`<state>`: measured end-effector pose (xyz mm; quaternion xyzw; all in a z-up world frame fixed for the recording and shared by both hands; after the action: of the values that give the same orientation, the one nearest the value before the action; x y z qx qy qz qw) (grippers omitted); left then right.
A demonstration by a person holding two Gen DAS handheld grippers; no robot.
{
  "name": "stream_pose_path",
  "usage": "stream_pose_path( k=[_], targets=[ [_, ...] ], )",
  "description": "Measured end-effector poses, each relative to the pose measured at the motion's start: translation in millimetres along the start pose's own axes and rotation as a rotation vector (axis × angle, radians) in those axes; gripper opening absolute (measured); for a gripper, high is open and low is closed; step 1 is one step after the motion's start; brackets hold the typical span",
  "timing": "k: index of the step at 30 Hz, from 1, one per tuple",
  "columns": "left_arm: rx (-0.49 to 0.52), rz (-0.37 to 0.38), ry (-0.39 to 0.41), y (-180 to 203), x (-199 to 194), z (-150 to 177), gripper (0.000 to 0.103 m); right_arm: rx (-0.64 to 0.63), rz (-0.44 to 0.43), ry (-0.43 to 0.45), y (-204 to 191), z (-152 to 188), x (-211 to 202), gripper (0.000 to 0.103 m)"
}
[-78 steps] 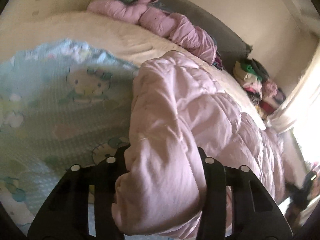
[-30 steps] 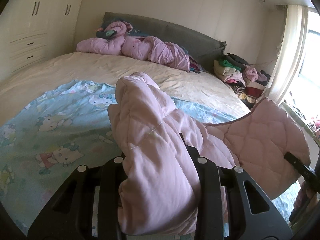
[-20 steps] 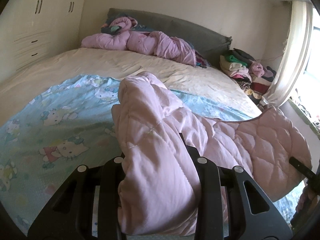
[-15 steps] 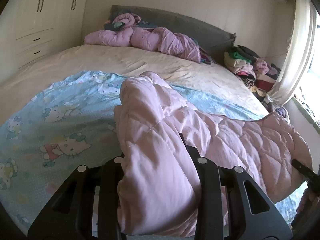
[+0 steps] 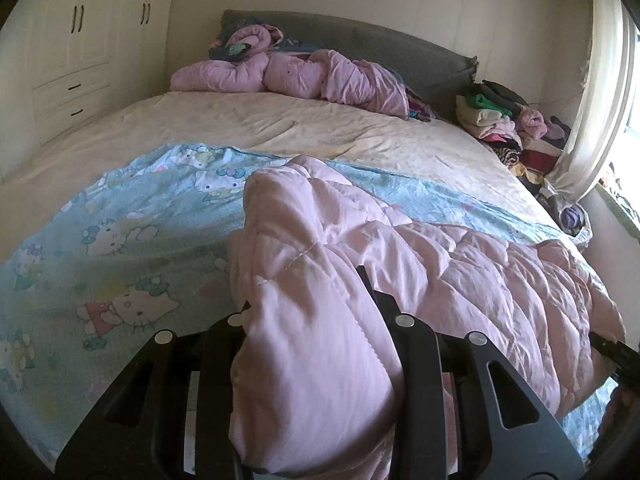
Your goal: Fold large clothes
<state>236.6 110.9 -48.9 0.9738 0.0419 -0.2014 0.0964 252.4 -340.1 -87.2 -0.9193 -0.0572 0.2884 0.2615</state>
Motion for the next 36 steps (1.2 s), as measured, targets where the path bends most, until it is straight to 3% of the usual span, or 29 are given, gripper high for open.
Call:
stream_pose_path(
  k=[2,4,8,9,12,16,19,23,28,31,36],
  targets=[
    [-0.004,0.000,-0.003,-2,-1,1,0.025,0.000,0.017,-0.023,3,4,2,0.037],
    [-0.008,-0.002,-0.004,-3,-2,2,0.025,0.035,0.035,-0.061,11,8,5,0.053],
    [-0.011,-0.008,-0.011,-4,-2,3,0.025,0.040,0.059,-0.085,14,12,4,0.072],
    [-0.011,-0.009,-0.013,-4,-2,4,0.026,0.030,0.077,-0.090,14,12,3,0.083],
    [-0.014,-0.012,-0.018,-4,-4,4,0.027,0.001,0.122,-0.095,14,12,-2,0.091],
    [-0.016,-0.024,-0.024,-6,-6,5,0.031,-0.053,0.172,-0.062,14,7,-14,0.092],
    [-0.007,-0.031,-0.026,-9,-8,6,0.041,-0.108,0.186,-0.029,8,2,-27,0.092],
    [-0.010,-0.033,-0.029,-10,-13,7,0.063,-0.121,0.185,-0.010,6,-4,-36,0.092],
    [0.016,-0.050,-0.035,-11,-17,9,0.078,-0.113,0.175,-0.007,3,-4,-41,0.094],
    [0.041,-0.082,-0.019,-13,-25,7,0.094,-0.133,0.178,0.006,-2,-7,-46,0.094],
    [0.055,-0.093,0.004,-14,-44,0,0.094,-0.167,0.172,0.041,-14,-13,-61,0.099]
  ],
)
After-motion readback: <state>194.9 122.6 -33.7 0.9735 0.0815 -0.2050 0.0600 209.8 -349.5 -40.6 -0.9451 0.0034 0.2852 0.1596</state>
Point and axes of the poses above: each gripper's, at about its wrist camera, not at the fingertips, and x roughly the way its jaws point, y to its right, z to its underside, the point moved 6 cm from there along x, roughly the way its jaws point, and after that the axes turned 11 degrees about y, right-handed, at the moved point
